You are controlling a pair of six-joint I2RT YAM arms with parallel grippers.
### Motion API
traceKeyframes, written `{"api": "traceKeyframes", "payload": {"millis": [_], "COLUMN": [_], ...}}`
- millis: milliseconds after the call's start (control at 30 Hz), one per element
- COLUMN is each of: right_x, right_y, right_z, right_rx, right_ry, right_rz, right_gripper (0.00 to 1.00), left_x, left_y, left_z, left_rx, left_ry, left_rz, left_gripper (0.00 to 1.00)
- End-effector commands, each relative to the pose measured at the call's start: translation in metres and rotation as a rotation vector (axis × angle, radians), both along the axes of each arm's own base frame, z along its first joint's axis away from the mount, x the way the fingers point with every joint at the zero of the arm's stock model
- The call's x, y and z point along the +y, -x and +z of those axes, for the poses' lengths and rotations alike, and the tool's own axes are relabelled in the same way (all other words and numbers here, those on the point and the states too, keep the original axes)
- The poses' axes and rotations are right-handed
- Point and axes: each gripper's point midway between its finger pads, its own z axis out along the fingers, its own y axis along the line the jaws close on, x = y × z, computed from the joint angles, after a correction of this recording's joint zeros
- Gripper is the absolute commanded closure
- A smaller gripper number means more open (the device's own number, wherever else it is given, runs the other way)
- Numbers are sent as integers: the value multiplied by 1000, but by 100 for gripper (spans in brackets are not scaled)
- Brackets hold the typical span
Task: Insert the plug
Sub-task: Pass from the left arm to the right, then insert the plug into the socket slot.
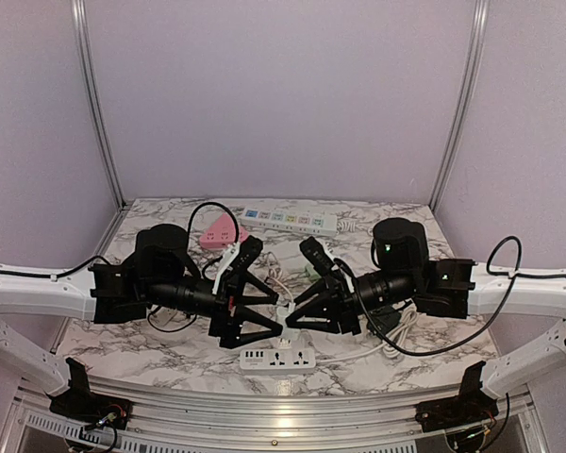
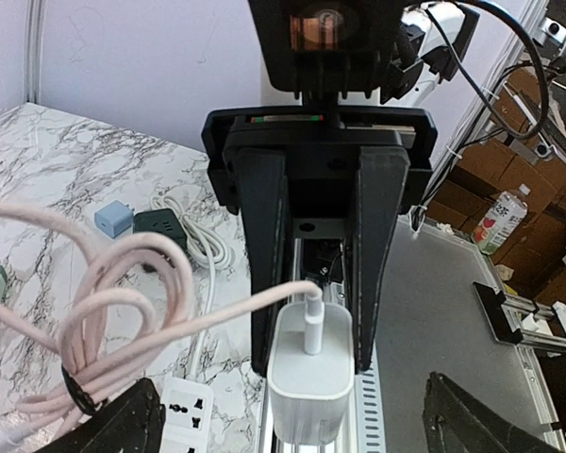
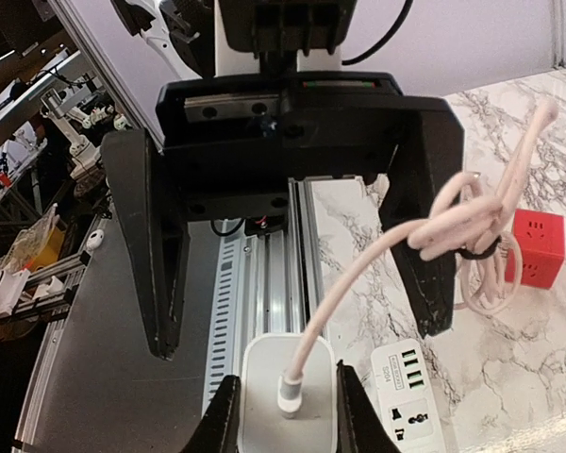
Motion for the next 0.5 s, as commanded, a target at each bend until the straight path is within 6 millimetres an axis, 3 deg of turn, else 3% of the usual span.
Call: {"api": "traceKeyframes", "payload": {"millis": [0,233,467], "right_x": [-1,-5,-9], "right_y": [-4,-21,-47], "right_z": [10,-7,-24], "right_rx": [-97,-205,-383], "right_ry": [5,42,29], "right_rz": [-5,-84,-202], "right_gripper": [100,100,100], "left_x": [13,58,96], "left_y": [-10,-17,-28], "left_z": [15,35,35], "left_rx": [-33,-111,-140], "left_ry": [48,125,167], "left_rz": [96,270,436], "left_gripper": [1,1,1]}}
